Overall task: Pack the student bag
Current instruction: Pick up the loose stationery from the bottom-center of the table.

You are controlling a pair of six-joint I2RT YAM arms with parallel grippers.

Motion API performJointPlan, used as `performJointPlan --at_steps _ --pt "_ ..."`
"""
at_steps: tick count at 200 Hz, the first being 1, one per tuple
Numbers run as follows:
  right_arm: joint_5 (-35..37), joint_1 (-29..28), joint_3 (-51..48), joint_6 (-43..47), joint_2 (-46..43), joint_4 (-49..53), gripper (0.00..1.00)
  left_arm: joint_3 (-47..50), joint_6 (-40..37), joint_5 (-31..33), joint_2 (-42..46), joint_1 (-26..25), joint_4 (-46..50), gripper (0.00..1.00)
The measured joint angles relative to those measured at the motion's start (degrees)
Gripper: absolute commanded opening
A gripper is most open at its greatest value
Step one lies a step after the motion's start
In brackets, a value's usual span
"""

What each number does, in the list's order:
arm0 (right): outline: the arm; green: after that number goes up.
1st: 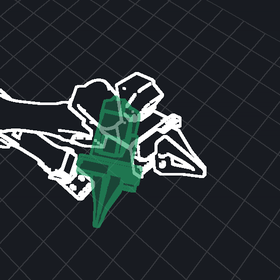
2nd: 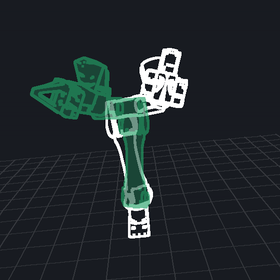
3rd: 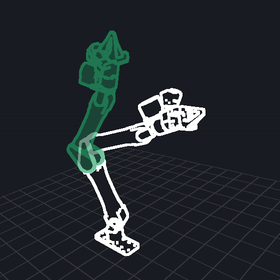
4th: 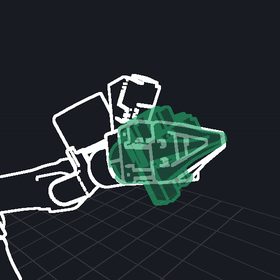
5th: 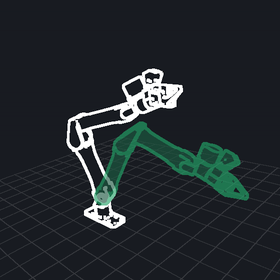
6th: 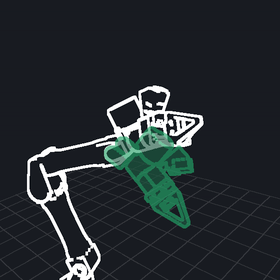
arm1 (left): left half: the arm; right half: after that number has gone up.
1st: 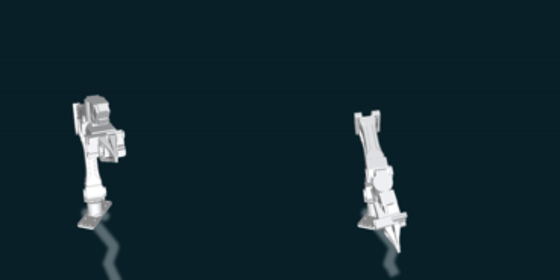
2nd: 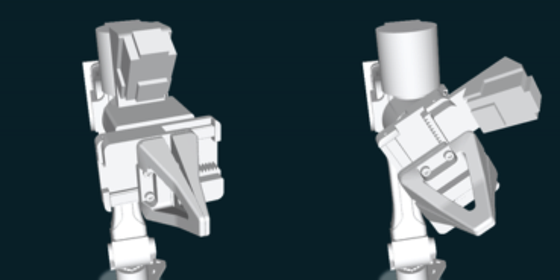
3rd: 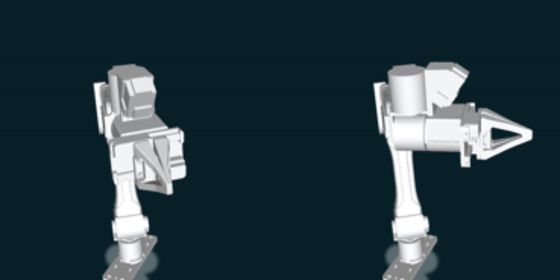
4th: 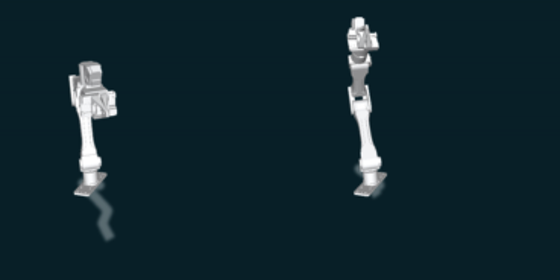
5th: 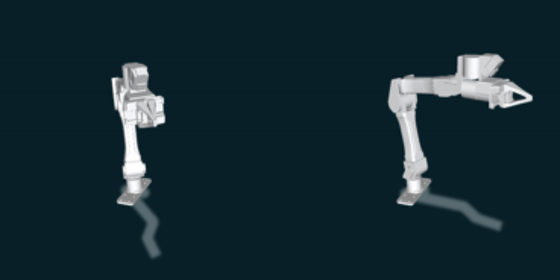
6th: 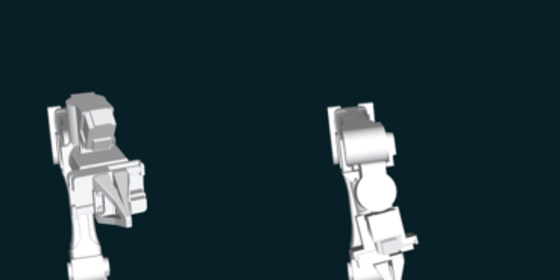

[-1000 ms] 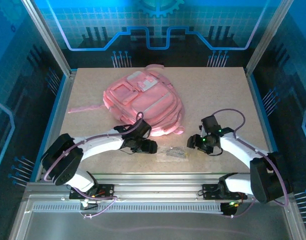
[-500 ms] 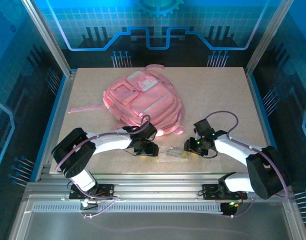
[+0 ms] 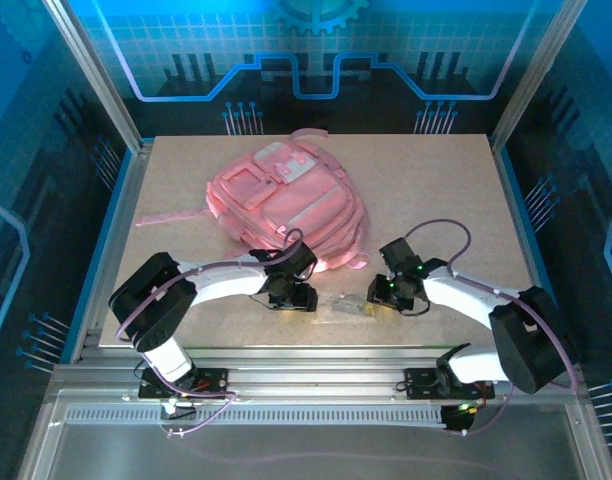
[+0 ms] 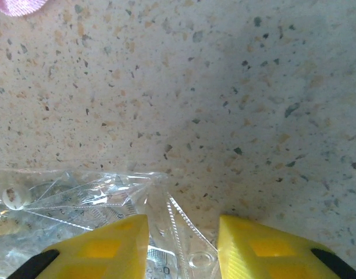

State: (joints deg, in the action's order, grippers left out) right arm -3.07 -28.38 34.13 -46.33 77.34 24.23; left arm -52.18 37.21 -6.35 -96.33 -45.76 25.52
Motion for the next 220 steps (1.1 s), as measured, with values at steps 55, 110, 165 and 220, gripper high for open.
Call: performJointPlan --at_steps 55,110,165,220 --pt "4.92 -2.23 1.99 -2.01 2.62 2.95 0.11 -0.15 0.0 0.0 -0.04 0.0 0.13 0.52" --pt "4.11 -2.38 2.38 -2.05 2.16 2.78 0.0 -0.17 0.11 -0.04 0.04 0.0 0.13 0.56" --pt "2.03 -2.93 6.69 8.15 -4.79 6.71 0.0 -0.28 -3.41 1.16 4.74 -0.57 1.75 0.74" --pt "0.48 -1.14 14.12 28.55 -6.71 6.78 0.0 -7.74 -17.29 -0.94 12.39 6.08 4.52 0.8"
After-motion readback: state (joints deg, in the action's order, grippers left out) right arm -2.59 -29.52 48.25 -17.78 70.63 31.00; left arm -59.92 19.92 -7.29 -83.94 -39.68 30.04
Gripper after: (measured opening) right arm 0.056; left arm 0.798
